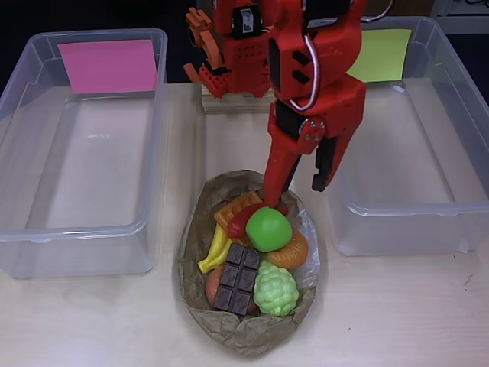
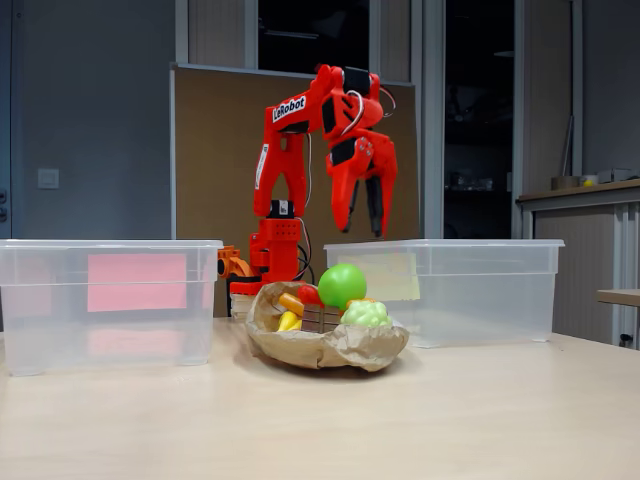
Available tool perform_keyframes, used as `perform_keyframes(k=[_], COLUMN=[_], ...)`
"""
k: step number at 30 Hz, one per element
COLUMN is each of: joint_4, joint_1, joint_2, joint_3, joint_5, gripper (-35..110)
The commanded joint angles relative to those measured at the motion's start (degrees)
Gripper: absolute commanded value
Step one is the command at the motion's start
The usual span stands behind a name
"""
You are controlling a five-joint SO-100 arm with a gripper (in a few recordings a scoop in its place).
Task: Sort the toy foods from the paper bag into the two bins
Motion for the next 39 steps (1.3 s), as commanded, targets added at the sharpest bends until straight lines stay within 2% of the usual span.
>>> perform_keyframes(k=[1, 5, 11, 18, 21, 29, 39], joint_4=[-2.72, -2.11, -0.70, -0.35, -1.76, -5.54, -7.21], joint_1=[-1.41, -0.18, -0.09, 3.34, 4.66, 5.45, 4.66], joint_2=[-0.97, -3.52, -5.54, -3.25, -2.81, -3.52, -3.69], joint_3=[-2.46, -4.31, -8.26, -2.29, 0.88, 5.45, 8.88], joint_5=[-2.64, -4.04, -13.71, -13.01, -13.10, -13.80, -11.60], gripper=[32, 32, 38, 37, 42, 45, 42])
